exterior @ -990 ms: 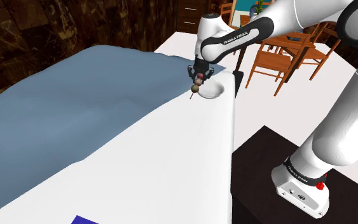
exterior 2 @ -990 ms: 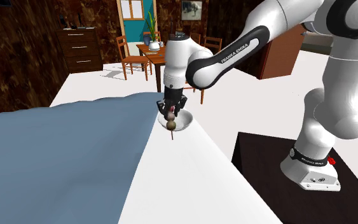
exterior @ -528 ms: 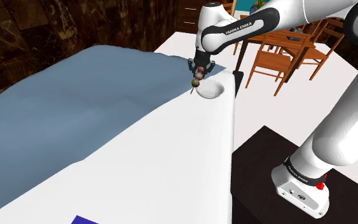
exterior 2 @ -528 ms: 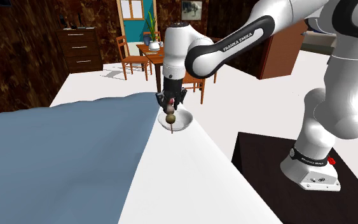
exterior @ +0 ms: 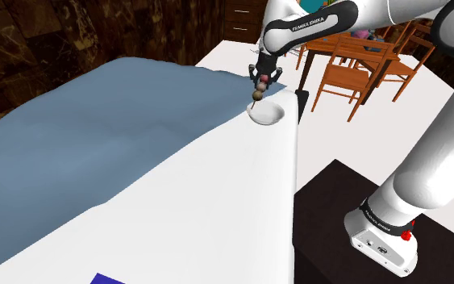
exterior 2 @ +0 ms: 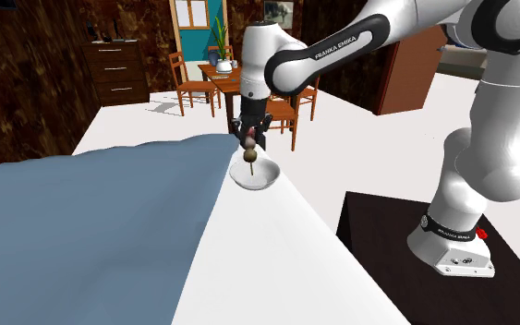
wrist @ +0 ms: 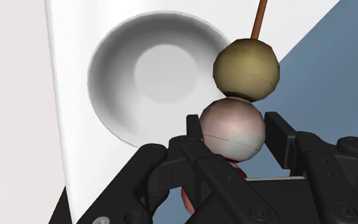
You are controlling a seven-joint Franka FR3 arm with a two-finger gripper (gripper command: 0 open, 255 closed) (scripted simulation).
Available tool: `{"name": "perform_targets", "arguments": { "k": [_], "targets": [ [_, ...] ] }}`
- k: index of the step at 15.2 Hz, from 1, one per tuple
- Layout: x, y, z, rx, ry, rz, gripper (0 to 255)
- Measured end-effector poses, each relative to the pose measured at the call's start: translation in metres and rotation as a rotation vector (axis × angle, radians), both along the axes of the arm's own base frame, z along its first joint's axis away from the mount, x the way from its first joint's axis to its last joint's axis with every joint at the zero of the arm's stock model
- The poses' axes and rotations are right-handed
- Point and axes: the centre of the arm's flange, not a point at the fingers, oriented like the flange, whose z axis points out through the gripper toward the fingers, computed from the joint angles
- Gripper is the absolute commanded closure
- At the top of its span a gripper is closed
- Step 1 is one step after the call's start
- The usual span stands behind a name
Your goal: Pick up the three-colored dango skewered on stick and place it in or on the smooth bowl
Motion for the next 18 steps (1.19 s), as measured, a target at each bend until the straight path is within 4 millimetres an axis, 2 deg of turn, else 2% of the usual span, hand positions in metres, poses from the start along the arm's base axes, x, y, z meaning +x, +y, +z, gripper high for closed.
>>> {"name": "perform_targets", "arguments": {
  "k": [5,6,8,18],
  "targets": [
    [0.005,-0.066,0.018,0.000,0.000,0.000,255],
    [0.006,-0.072,0.016,0.000,0.000,0.000,255],
    [0.008,-0.077,0.008,0.000,0.000,0.000,255],
    [0.006,-0.077,-0.045,0.000,0.001,0.001,255]
  ]
}}
